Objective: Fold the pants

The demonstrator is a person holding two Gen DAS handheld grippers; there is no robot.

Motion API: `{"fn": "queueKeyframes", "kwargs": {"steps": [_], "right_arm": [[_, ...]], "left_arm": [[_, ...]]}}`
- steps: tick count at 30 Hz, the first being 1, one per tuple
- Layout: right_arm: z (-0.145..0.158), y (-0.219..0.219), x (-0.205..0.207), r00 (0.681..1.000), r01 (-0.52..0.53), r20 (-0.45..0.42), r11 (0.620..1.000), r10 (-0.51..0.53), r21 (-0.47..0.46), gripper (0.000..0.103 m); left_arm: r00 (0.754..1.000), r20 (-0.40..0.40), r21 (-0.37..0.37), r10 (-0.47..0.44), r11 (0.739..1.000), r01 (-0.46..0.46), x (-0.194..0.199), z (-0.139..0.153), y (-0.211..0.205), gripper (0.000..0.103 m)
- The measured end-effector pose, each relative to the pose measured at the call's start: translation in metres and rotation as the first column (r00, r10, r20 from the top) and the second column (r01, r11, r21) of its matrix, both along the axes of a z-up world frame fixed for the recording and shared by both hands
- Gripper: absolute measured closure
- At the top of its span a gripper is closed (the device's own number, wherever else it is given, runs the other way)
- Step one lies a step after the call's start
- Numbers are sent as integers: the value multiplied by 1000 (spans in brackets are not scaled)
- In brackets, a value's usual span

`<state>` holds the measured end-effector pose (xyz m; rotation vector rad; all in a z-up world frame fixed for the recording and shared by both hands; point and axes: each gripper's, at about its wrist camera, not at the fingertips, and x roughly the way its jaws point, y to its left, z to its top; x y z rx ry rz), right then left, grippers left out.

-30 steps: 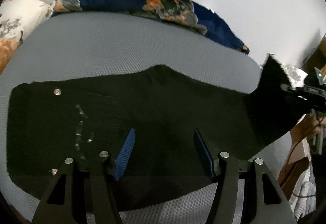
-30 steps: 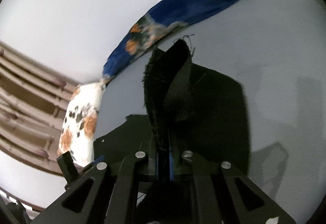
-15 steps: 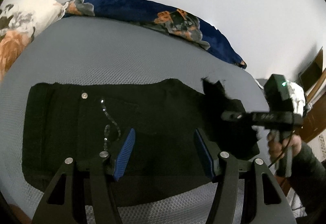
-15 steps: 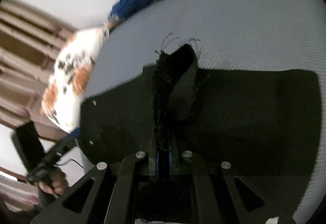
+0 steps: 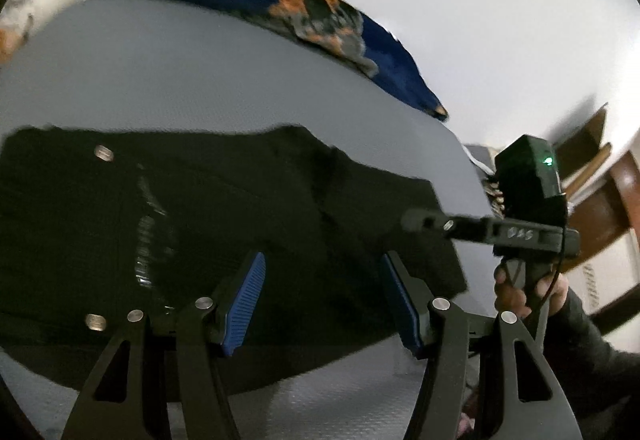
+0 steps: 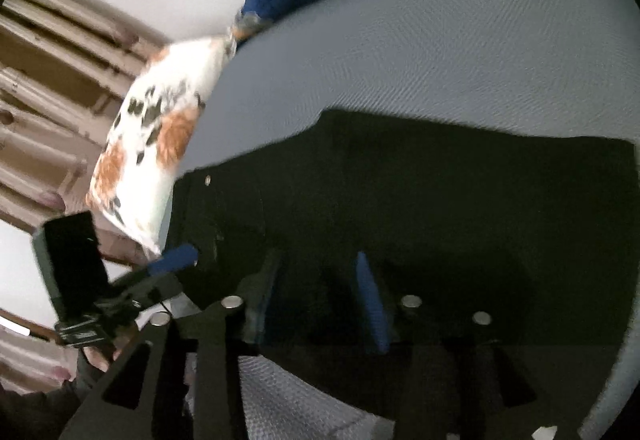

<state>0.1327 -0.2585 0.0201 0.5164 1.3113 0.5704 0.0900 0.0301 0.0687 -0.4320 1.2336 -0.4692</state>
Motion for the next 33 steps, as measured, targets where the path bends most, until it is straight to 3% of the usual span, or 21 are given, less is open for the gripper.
{"fn": "queueKeyframes", "kwargs": {"steps": [6,17,20,22,24,26,33], "right_arm": [[6,-48,-22,992,122,-3,992,-122,11,63],[-14,-87,-44,971,233,-52,972,-232,21,63],[-17,-90,-45,970,237,-56,971,-235,30,63],[-19,-90,-46,970,237,-58,971,-235,27,62],[-22,-91,-47,970,237,-60,971,-236,23,62],[-25,-90,-50,970,237,-61,972,-236,1,62],[-25,-82,-57,981,189,-25,978,-192,-85,62]], "left_arm": [[983,-177,-153,-47,988,20,10,-35,-25,42],[933,-352,-160,-78,987,22,18,-82,-52,44],[932,-350,-178,-91,984,29,14,-85,-59,45],[933,-347,-185,-99,982,36,14,-85,-64,51],[922,-368,-197,-117,979,45,12,-90,-73,75],[921,-369,-186,-125,981,59,10,-93,-80,92],[971,-206,-111,-121,989,100,4,-53,-77,95]]}}
